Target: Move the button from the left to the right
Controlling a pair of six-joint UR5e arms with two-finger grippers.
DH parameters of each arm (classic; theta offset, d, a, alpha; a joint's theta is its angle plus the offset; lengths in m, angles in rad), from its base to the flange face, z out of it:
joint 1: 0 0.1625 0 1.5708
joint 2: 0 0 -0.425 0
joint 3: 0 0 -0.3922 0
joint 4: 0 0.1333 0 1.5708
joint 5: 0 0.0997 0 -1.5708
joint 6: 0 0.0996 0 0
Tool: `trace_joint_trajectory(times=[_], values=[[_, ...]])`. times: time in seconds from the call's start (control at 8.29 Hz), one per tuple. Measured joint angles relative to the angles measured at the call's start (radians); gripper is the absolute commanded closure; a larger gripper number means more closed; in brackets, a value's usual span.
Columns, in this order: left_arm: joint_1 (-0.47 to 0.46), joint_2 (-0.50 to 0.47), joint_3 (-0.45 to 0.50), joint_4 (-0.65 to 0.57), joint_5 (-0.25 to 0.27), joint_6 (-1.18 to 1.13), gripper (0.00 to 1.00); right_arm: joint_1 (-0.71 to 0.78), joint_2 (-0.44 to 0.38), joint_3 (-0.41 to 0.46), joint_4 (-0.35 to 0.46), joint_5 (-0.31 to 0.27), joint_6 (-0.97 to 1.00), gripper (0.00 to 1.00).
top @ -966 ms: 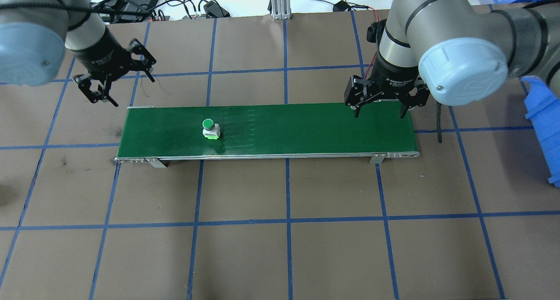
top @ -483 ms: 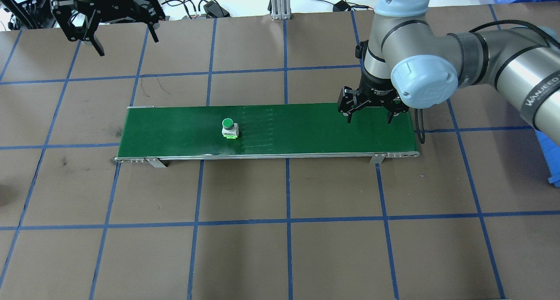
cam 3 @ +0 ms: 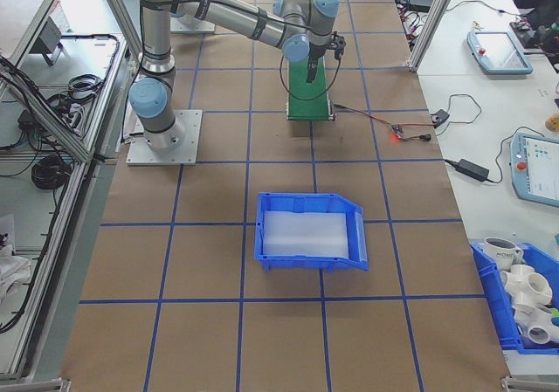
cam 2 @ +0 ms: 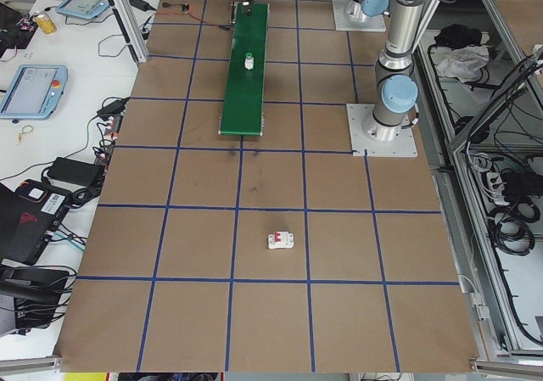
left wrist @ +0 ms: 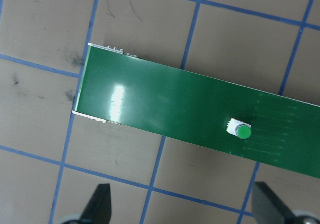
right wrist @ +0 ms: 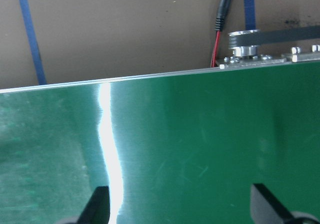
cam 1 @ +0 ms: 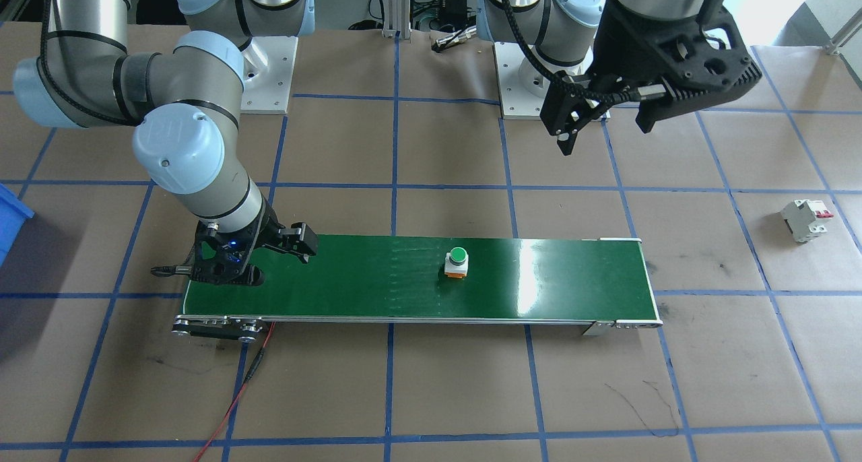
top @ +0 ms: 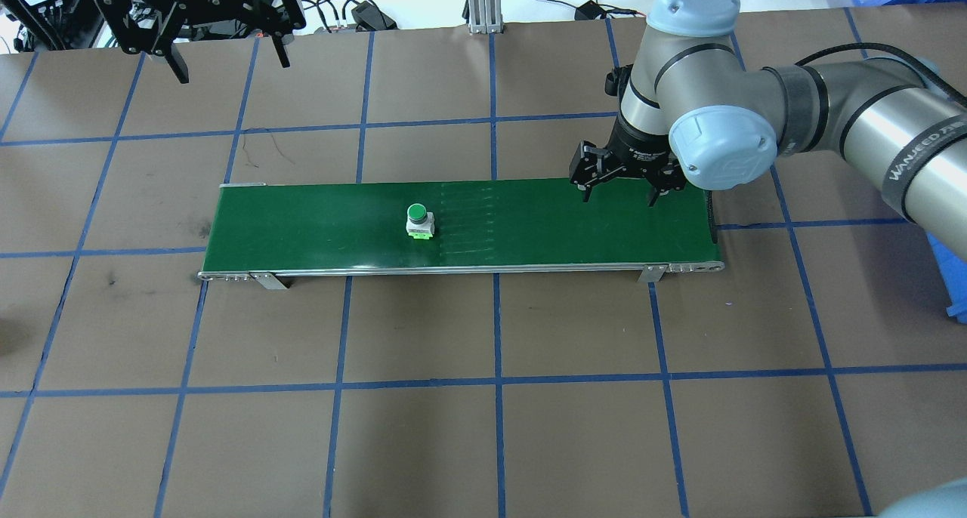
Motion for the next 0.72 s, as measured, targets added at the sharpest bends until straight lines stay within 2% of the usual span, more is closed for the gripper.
trace_joint_trajectory(times=[0.12, 0.36, 0.72], values=[[-0.002, 0.017, -0.002, 0.000, -0.028, 0.011, 0.00, -0.035, -0.004, 0.017, -0.015, 0.076, -0.039, 0.01], [-0.003, 0.035, -0.005, 0.001, -0.051, 0.025, 0.00, -0.077, -0.013, 0.044, -0.026, 0.167, -0.114, 0.01], [-0.006, 0.043, -0.005, 0.003, -0.055, 0.029, 0.00, -0.086, -0.019, 0.053, -0.025, 0.184, -0.129, 0.01]])
